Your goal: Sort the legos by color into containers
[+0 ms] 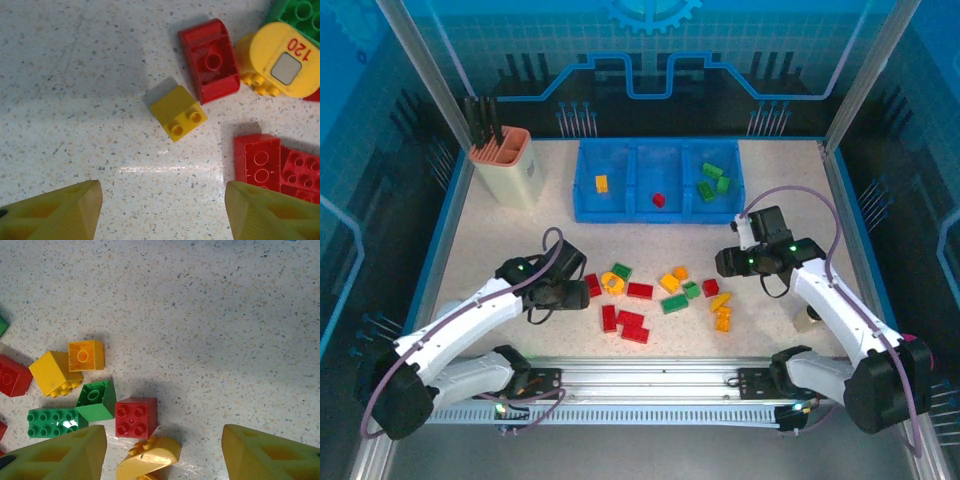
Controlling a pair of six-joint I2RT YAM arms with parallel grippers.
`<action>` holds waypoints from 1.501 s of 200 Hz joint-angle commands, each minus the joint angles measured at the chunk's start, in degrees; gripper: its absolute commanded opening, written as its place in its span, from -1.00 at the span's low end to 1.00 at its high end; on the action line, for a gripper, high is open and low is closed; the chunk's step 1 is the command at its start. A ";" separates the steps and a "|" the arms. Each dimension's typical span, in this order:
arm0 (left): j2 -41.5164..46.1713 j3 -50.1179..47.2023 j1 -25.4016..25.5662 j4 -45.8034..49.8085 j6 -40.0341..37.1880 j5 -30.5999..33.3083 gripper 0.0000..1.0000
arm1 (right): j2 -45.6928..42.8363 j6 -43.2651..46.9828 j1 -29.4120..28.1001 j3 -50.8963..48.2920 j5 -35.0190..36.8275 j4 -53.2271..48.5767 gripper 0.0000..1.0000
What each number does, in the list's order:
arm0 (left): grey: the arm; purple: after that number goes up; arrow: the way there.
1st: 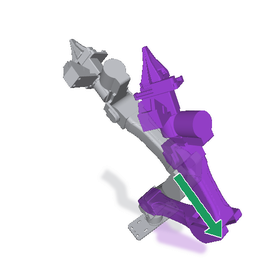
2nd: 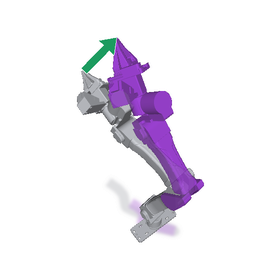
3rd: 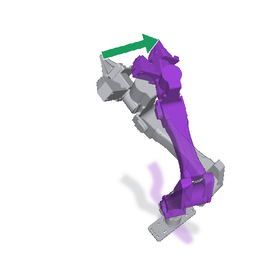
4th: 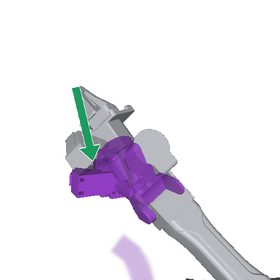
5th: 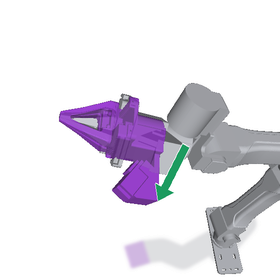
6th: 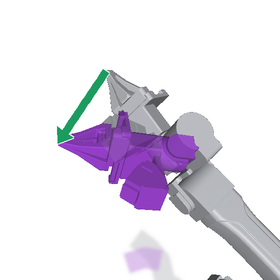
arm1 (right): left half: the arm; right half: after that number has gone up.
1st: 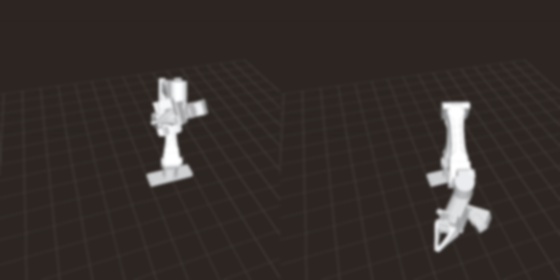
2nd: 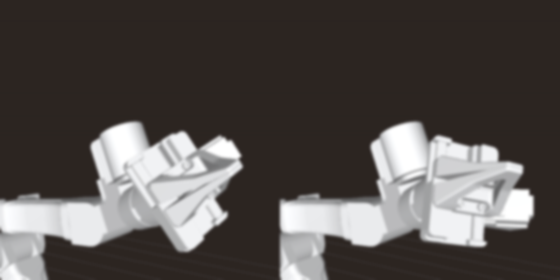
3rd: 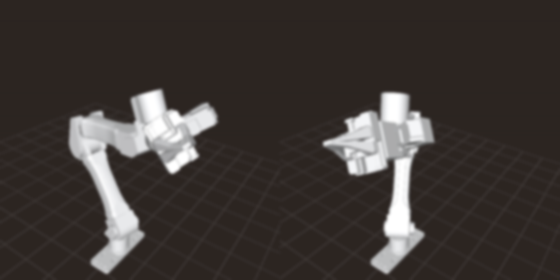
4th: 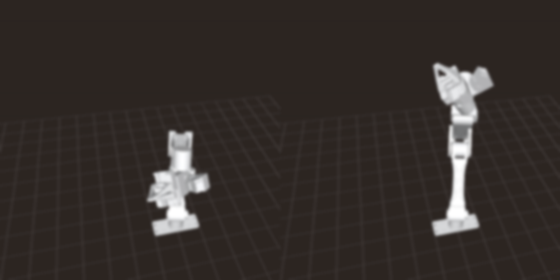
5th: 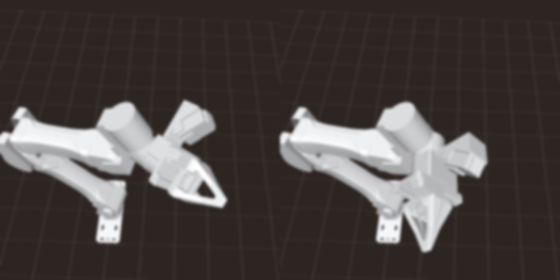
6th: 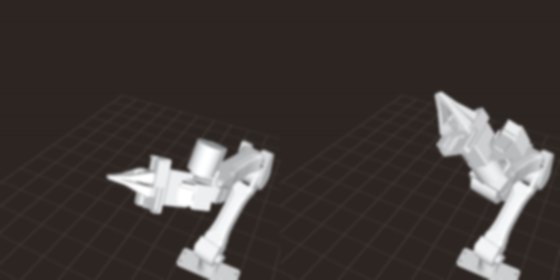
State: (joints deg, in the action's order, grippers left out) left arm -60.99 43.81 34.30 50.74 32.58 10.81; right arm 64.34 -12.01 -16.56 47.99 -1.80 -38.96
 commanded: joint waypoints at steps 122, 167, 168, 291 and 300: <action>-17.84 0.70 0.38 -8.49 -9.90 1.63 0.40 | 2.34 0.56 -0.85 0.20 0.54 0.94 0.32; -20.68 1.82 0.31 -8.44 -9.32 1.81 0.40 | 3.42 0.58 -0.81 -0.58 0.40 1.95 0.32; -20.76 1.81 0.32 -8.45 -9.26 1.79 0.40 | 3.47 0.58 -0.78 -0.55 0.44 2.00 0.32; -27.10 1.95 0.39 -12.85 -5.46 -0.20 0.12 | 3.76 1.02 -0.77 -1.58 0.82 3.16 0.33; -26.99 1.91 0.28 -12.73 -5.35 0.02 0.07 | 4.00 0.98 -0.76 -1.68 0.62 3.44 0.33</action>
State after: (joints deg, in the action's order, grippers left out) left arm -87.72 45.28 34.48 38.02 25.54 10.11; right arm 68.18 -11.57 -16.60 47.44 -1.34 -36.51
